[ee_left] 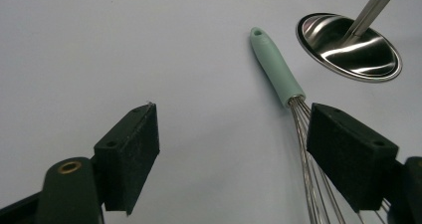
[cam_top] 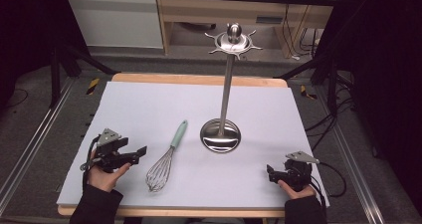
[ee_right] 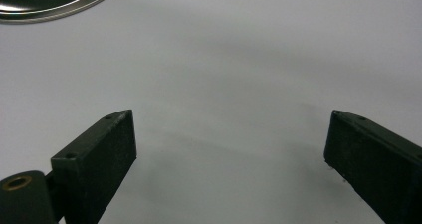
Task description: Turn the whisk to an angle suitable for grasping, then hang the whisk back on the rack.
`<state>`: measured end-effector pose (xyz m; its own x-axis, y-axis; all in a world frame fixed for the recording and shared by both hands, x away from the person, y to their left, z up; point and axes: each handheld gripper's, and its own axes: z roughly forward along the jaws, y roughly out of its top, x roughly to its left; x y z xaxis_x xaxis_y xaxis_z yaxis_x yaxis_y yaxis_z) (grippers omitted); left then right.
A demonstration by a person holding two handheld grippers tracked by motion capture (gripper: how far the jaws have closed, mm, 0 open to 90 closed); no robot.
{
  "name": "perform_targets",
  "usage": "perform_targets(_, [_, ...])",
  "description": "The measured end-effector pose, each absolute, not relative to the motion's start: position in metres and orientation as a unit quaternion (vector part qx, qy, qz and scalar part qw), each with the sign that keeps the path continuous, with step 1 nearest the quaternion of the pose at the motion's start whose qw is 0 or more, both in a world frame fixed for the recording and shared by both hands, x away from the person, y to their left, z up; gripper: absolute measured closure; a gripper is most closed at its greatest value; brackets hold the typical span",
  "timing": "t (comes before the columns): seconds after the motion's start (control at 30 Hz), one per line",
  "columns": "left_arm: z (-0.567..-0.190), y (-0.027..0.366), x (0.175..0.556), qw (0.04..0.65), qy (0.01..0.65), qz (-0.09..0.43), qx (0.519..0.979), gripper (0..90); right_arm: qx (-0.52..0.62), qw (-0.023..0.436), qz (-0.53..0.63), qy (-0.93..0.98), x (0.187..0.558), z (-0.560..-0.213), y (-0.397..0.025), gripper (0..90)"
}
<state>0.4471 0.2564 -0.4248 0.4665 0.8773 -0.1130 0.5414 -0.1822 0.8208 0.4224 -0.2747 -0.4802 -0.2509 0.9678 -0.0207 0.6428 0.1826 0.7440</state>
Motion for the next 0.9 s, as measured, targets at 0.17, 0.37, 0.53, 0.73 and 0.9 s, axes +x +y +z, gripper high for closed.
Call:
perform_targets(0.17, [-0.420, 0.244, 0.449, 0.427, 0.468, 0.193, 0.749, 20.7, 0.556, 0.255, 0.317, 0.725, 0.423, -0.480, -0.275, 6.7])
perform_targets(0.37, [-0.418, 0.237, 0.448, 0.422, 0.463, 0.191, 0.756, 23.3, 0.556, 0.256, 0.317, 0.724, 0.423, -0.480, -0.274, 6.6])
perform_targets(0.53, [-0.417, 0.233, 0.449, 0.420, 0.460, 0.186, 0.759, 24.1, 0.557, 0.256, 0.318, 0.723, 0.423, -0.480, -0.274, 6.7])
perform_targets(0.73, [-0.417, 0.230, 0.451, 0.416, 0.462, 0.185, 0.761, 23.9, 0.558, 0.259, 0.319, 0.721, 0.422, -0.479, -0.275, 6.5])
perform_targets(0.9, [-0.411, 0.227, 0.453, 0.416, 0.459, 0.178, 0.764, 23.7, 0.556, 0.262, 0.318, 0.722, 0.422, -0.479, -0.275, 6.5])
